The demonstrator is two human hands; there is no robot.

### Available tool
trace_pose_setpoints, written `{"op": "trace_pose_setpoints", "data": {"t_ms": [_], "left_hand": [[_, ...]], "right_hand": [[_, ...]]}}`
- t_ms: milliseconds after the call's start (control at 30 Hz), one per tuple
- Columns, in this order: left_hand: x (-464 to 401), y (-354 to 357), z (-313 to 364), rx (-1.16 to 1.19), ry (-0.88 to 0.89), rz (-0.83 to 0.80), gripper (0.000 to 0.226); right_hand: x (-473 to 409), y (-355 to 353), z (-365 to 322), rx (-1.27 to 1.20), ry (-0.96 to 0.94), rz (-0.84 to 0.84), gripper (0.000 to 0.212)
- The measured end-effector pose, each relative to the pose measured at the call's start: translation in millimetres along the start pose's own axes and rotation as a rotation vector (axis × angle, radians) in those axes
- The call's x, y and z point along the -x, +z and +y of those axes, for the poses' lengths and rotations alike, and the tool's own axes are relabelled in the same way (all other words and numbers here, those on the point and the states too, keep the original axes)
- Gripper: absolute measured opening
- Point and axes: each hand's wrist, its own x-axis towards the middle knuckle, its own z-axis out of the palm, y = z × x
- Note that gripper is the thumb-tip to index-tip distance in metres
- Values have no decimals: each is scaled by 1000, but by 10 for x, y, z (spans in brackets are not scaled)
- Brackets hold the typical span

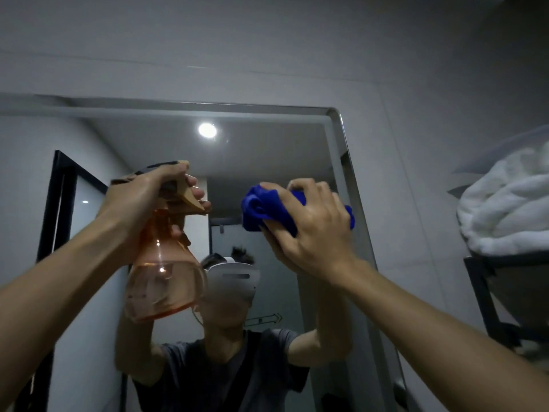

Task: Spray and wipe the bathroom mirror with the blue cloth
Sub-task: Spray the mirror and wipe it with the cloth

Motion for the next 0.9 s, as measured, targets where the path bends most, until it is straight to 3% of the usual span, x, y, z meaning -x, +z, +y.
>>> {"op": "trace_pose_setpoints", "data": {"t_ms": [100, 267, 400, 600, 800, 900], "left_hand": [[-4, -14, -20, 0, 2, -8, 34], [-8, 0, -39, 16, -3, -8, 28], [-14, 25, -47, 2, 25, 10, 25], [-59, -8, -52, 7, 21, -14, 26], [-59, -31, -84, -15, 31, -22, 30], [-27, -27, -67, 10, 21, 7, 28]], "right_hand": [[-91, -54, 250, 34, 118, 14, 49], [-810, 42, 667, 131, 529, 92, 49], [-1277, 183, 637, 159, 640, 119, 50], [-1286, 272, 202, 76, 355, 146, 44], [-353, 124, -149, 17, -19, 48, 50], [25, 69, -78, 11, -19, 37, 56]]}}
